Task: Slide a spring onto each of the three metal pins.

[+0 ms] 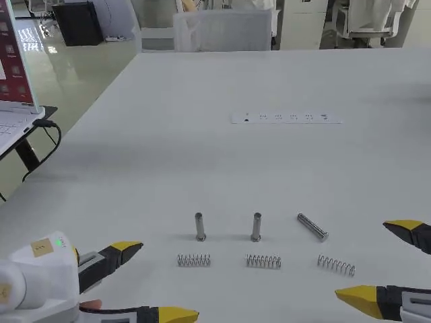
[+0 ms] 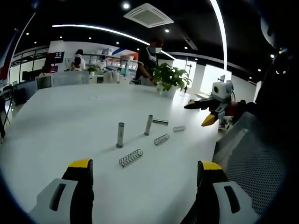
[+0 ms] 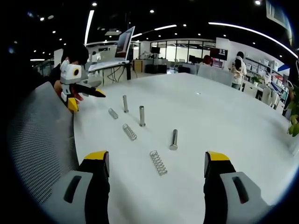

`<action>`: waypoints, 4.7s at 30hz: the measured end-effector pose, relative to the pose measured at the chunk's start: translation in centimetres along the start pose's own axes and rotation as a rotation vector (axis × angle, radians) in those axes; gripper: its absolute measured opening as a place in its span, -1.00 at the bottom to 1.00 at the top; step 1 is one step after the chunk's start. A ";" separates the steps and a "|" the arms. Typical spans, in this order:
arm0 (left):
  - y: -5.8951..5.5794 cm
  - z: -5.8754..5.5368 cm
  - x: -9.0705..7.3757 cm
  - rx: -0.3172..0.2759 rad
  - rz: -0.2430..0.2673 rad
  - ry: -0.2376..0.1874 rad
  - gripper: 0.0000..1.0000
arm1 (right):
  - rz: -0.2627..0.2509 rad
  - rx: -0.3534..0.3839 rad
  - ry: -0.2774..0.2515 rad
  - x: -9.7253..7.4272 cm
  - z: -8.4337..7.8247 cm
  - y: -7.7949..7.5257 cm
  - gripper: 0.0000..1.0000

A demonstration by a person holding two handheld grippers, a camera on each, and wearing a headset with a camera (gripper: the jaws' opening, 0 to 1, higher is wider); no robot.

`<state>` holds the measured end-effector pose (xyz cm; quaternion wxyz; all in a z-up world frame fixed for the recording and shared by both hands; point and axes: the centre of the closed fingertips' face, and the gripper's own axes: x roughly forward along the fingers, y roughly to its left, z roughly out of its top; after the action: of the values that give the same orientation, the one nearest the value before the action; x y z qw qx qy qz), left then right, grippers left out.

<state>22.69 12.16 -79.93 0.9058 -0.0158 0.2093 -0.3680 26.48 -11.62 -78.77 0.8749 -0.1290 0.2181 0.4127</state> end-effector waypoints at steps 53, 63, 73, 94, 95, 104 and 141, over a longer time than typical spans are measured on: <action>-0.1 0.1 0.0 -0.001 -0.004 -0.009 0.75 | -0.004 -0.074 0.014 2.2 3.3 -2.4 0.48; 0.0 0.0 0.0 0.000 -0.003 -0.002 0.75 | 0.007 -0.105 0.047 4.1 4.1 -3.7 0.41; 0.1 0.1 0.0 0.000 0.004 -0.003 0.74 | 0.024 -0.131 0.102 6.4 4.3 -4.1 0.29; 0.2 0.1 0.0 -0.006 0.010 -0.003 0.71 | 0.031 -0.117 0.239 9.7 2.1 -4.6 -0.11; 0.2 0.1 0.0 -0.007 0.011 -0.004 0.71 | 0.031 -0.113 0.247 9.8 2.0 -4.6 -0.14; 0.2 0.1 -0.1 -0.008 0.012 -0.006 0.70 | 0.033 -0.105 0.305 10.7 1.0 -4.7 -0.32; 0.4 0.3 -0.2 -0.010 0.018 -0.014 0.71 | 0.032 -0.063 0.440 12.5 -0.6 -4.6 -0.79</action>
<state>22.97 12.54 -79.72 0.9105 -0.0209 0.2047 -0.3586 36.97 -6.46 -85.18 0.7951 -0.2396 0.3926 0.3953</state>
